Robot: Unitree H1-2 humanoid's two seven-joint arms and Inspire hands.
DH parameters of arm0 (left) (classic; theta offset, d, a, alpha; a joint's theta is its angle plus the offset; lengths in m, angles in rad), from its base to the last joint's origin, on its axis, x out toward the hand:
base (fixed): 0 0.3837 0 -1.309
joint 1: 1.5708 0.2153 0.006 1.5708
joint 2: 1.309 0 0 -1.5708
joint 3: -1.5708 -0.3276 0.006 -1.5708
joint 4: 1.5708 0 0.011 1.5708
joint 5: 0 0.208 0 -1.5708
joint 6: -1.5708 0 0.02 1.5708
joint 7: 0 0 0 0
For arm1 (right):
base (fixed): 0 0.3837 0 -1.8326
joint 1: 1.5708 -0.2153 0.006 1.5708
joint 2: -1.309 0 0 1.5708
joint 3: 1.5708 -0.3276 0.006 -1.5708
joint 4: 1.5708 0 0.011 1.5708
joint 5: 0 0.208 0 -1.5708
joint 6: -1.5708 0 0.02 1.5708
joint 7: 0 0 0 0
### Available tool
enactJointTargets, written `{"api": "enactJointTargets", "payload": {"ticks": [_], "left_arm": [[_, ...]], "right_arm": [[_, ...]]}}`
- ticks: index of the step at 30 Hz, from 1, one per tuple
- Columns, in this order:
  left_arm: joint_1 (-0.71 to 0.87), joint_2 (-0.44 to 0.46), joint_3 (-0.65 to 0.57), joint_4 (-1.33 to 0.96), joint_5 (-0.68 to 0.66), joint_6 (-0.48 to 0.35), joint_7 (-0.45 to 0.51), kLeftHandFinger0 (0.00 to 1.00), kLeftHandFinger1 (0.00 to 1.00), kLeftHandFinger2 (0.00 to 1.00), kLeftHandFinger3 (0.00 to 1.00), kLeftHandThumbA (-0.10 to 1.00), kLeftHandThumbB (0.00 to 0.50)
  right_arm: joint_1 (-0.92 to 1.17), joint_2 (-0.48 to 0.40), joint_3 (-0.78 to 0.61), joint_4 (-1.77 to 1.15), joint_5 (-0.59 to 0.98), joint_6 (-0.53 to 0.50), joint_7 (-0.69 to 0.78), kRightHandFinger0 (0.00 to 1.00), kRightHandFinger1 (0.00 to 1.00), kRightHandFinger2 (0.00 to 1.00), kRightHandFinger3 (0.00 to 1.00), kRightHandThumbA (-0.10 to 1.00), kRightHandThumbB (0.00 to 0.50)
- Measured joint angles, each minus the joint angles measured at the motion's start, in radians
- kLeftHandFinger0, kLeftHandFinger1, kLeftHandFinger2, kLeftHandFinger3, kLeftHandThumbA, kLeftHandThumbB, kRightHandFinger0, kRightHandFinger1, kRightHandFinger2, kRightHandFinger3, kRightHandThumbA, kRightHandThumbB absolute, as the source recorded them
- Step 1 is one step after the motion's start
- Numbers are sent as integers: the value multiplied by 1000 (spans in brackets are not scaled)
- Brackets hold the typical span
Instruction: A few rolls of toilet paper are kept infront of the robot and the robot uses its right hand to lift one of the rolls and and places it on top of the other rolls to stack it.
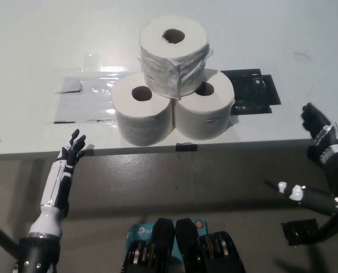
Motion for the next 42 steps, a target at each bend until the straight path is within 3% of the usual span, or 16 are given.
{"api": "enactJointTargets", "payload": {"ticks": [5,9,14,22,42], "left_arm": [[63,0,-1,-24,-5,5,0,1000,1000,1000,1000,1000,127],[118,0,-7,-51,-5,8,-7,1000,1000,1000,1000,1000,135],[158,1,-13,-65,-4,9,-16,1000,1000,1000,1000,1000,146],[174,2,-19,-85,-3,10,-26,1000,1000,1000,1000,1000,166],[237,9,-4,-97,-4,6,-34,1000,1000,1000,1000,1000,164]], "right_arm": [[4,22,25,191,-17,-76,-39,1000,1000,1000,1000,917,140],[12,29,52,328,-50,-141,-81,1000,1000,1000,1000,897,119],[32,27,69,454,-81,-214,-133,1000,1000,1000,1000,790,111],[57,16,82,544,-99,-306,-206,1000,1000,1000,1000,799,115],[62,-10,167,570,-110,-352,-255,1000,1000,1000,1000,705,109]]}}
